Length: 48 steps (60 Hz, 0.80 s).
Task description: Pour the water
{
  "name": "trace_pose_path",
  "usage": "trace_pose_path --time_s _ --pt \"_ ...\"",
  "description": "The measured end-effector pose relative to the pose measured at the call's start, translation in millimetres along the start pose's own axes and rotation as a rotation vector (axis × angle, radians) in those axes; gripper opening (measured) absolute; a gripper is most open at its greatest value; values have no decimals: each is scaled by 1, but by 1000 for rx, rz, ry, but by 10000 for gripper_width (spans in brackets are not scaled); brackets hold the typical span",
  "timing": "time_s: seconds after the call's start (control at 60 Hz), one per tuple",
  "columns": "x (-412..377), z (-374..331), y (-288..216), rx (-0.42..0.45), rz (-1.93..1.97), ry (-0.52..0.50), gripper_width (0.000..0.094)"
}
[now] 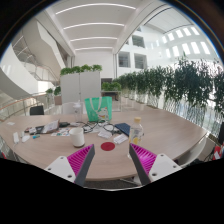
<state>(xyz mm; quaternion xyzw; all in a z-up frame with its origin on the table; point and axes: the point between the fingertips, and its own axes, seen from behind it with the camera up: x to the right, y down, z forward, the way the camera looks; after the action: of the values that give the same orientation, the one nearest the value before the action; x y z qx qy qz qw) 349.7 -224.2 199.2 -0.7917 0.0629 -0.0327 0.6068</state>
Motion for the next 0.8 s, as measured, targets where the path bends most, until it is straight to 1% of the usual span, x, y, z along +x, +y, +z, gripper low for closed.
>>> trace_pose_path --time_s 0.1,0.183,0.233,0.35,0.433,0.45,0.467,0.5,0.517,0.533,0.55,0.583,0.667,0.683,0.7,0.8 --pt "49 64 12 58 -5 51 784" --pt "80 117 31 50 -23 81 783" --pt "94 144 36 62 -43 101 784" --pt "108 206 37 91 -29 100 782" --pt "115 231 40 95 -27 98 779" --pt "113 248 40 102 -23 93 774" --pt "113 242 35 106 -23 89 767" --pt "111 252 33 114 -21 77 715" --pt "110 257 33 111 -21 71 663" --pt "112 261 37 101 -21 74 564" --pt "112 261 39 101 -23 78 526" --pt "116 264 36 125 -11 98 528" --pt "120 265 35 148 -1 143 463" --pt "120 265 36 141 4 151 459" --pt "121 265 36 135 13 159 433" --pt "122 268 42 54 30 182 362"
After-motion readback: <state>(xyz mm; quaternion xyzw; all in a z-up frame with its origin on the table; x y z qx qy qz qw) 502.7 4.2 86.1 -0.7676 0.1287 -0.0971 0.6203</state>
